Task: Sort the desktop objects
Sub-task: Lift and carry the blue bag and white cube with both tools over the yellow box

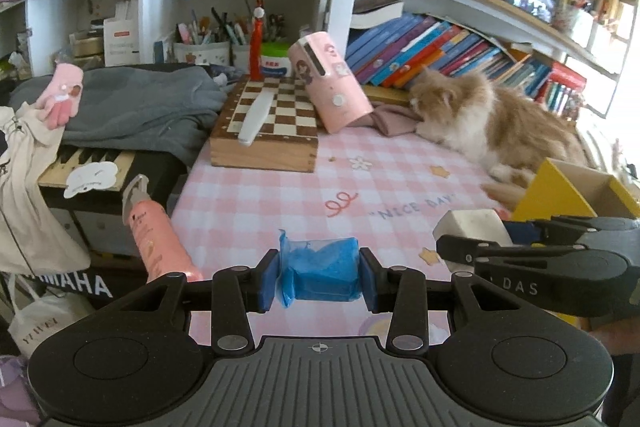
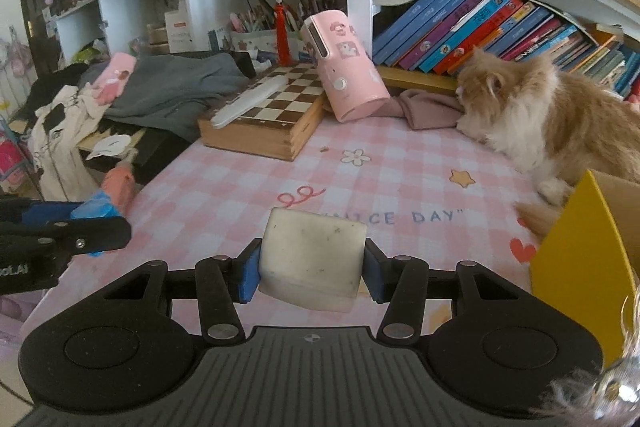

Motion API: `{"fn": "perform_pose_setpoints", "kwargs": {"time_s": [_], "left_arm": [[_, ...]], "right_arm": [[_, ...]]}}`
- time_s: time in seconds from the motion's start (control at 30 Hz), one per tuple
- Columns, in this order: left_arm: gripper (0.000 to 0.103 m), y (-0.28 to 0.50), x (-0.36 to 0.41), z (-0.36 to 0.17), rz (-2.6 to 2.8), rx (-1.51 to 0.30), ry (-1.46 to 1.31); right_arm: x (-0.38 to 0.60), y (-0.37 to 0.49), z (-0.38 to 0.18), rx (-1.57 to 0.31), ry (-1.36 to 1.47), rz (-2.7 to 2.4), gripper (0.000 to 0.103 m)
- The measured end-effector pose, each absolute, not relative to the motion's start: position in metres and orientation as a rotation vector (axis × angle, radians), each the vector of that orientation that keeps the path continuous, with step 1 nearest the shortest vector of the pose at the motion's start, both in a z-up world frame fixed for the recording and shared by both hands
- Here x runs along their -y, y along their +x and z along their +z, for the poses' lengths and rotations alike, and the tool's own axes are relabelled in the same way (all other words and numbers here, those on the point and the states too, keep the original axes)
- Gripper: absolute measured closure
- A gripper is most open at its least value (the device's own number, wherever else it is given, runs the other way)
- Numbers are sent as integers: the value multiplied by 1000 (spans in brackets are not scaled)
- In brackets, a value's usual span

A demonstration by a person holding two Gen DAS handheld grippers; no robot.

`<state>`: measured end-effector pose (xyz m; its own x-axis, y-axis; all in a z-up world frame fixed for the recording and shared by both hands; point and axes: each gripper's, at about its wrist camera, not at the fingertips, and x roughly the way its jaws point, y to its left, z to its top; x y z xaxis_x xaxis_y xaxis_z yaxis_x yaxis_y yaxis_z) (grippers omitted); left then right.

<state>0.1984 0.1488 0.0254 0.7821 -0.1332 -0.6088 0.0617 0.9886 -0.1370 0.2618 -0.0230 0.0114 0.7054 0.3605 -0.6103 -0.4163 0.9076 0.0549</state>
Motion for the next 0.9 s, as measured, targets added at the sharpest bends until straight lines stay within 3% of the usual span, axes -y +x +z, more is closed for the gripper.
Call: {"fn": "perform_pose_setpoints", "kwargs": {"time_s": [0.9], "left_arm": [[64, 75, -159, 24, -279, -702, -127]], "right_arm": [[25, 89, 7, -710, -30, 344, 56]]}}
